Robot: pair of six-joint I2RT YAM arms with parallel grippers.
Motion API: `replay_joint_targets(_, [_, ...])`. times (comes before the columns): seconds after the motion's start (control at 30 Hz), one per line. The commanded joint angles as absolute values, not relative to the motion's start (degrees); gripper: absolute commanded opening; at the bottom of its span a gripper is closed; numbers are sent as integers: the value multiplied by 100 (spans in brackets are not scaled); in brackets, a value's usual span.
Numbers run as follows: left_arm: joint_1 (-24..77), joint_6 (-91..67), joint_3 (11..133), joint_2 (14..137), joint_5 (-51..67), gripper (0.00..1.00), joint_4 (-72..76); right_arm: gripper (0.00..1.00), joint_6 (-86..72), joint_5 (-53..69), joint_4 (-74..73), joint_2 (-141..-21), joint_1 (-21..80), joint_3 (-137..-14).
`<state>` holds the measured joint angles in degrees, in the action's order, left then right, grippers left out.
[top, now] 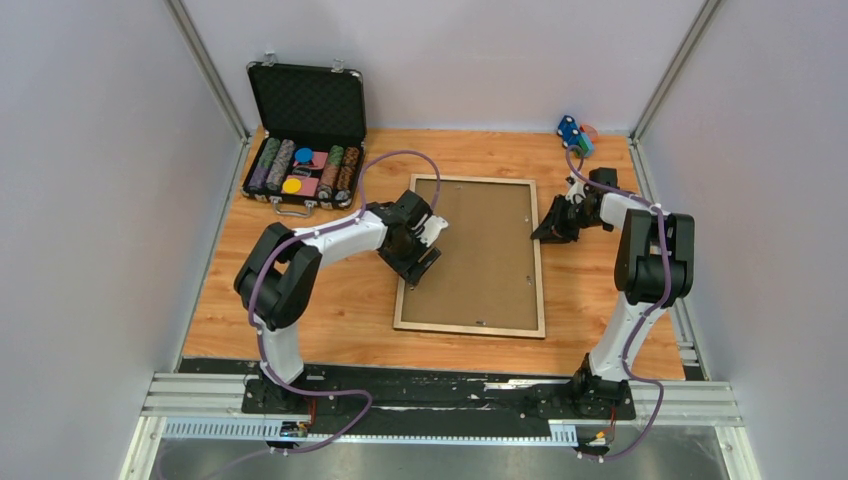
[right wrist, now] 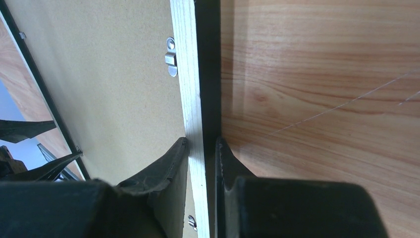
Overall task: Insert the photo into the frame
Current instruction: Install the photo frame at the center of the board.
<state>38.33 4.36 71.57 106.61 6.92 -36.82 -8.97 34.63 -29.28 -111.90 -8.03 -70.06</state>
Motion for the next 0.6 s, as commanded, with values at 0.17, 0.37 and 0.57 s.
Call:
replay_joint_targets(0.17, [3893,776,6938,10535,732,68,-3736,0,-905,2963,-2656,-11373,-861,-6846])
replay_joint_targets(0.37, [3903,952,6910,10480,881,64,-3853,0,-896,2962,-2659,-11399,-857,-6855])
replay_joint_targets(0.57, [3909,1032,6853,10489,919,58,-3896,0,-896,2971,-2658,-11404,-861,-6864])
